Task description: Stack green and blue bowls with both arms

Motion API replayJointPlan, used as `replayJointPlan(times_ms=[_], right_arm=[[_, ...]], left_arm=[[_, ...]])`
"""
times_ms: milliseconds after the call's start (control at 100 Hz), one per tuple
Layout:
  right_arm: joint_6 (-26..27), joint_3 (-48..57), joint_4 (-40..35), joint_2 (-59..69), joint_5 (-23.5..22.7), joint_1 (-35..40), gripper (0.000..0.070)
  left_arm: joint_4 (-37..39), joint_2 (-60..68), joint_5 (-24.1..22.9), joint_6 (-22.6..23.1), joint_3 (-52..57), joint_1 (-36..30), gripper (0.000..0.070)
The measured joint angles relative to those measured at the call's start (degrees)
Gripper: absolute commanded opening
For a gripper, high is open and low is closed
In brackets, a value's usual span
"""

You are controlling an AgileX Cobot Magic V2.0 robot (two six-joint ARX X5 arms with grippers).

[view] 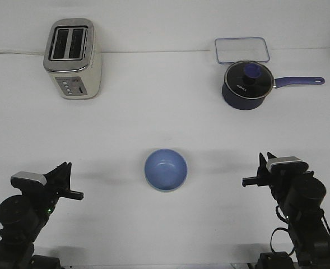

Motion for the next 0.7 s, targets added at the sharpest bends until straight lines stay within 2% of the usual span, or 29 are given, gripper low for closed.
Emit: replayJointPlan(times_ms=[700], right_arm=[[0.0,0.0,0.0,0.0,0.0,0.0,0.0]], left_arm=[[0.2,0.0,0.0,0.0,0.0,0.0,0.0011]])
